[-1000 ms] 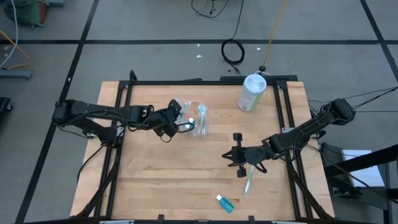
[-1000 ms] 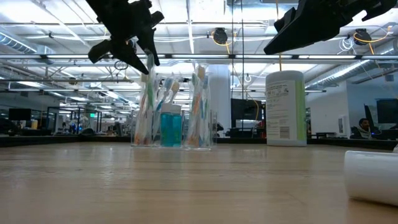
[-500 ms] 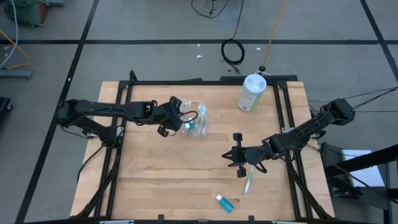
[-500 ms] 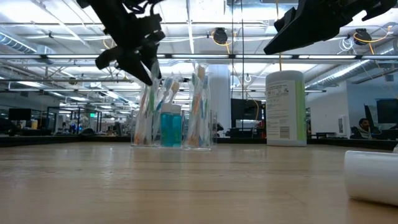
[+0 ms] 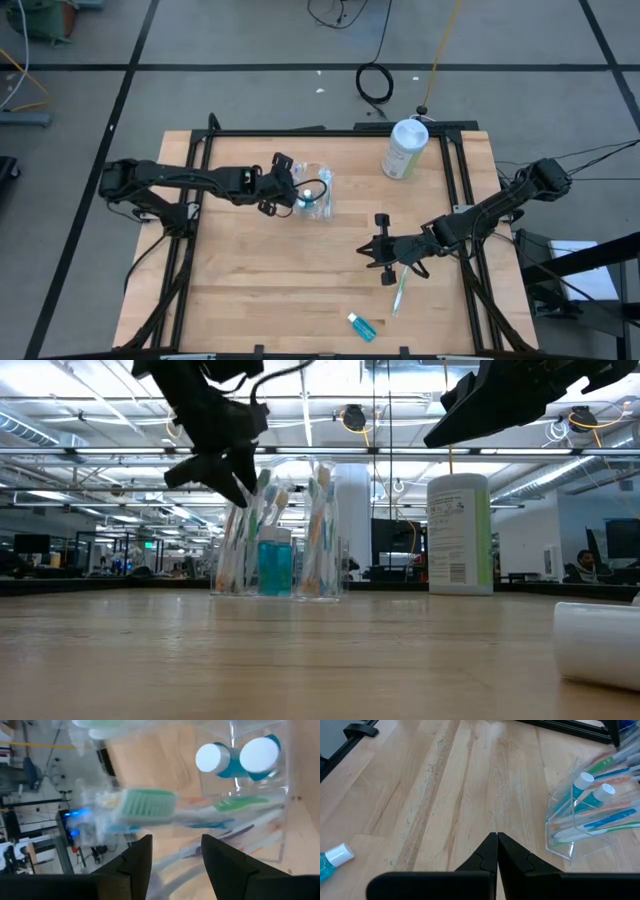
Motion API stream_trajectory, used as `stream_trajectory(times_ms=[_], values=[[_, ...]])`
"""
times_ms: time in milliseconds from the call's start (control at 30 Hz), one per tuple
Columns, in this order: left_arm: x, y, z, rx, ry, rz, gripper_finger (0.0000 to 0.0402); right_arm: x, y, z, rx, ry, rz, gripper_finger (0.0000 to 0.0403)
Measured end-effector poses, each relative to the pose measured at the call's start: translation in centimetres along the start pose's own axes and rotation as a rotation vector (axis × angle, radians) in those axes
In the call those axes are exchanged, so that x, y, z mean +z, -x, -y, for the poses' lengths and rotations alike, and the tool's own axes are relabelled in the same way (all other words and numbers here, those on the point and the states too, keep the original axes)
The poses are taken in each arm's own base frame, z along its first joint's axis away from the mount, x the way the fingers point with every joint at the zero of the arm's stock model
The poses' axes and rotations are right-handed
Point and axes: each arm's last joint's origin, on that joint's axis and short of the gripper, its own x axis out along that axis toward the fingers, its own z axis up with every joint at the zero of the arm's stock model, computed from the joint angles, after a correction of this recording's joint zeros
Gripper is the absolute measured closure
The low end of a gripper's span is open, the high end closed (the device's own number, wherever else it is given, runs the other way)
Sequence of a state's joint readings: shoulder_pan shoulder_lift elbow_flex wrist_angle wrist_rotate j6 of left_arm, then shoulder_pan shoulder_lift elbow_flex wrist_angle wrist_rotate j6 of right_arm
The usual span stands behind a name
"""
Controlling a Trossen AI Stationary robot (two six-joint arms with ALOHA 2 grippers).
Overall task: Pick & Place toothbrushing station
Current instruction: Put the mouthwash into the transparent organizer
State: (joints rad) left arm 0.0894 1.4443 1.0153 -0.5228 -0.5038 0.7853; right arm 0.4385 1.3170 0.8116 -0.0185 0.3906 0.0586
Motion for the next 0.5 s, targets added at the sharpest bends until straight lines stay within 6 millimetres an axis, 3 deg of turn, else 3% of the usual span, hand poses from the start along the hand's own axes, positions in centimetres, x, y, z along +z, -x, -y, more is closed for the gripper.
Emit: stream_trajectory(times_ms=[300, 500], values=[[-0.1, 4.2, -0.6, 0.072, 0.026, 0.123, 0.0224, 0.0, 0.0, 0.0, 0.000, 0.000, 0.000, 0.0403], [-0.6, 8.0, -0.8, 0.105, 0.159, 0.259, 0.0224, 0.0, 0.0, 0.0, -0.001, 0.000, 0.000, 0.0403]])
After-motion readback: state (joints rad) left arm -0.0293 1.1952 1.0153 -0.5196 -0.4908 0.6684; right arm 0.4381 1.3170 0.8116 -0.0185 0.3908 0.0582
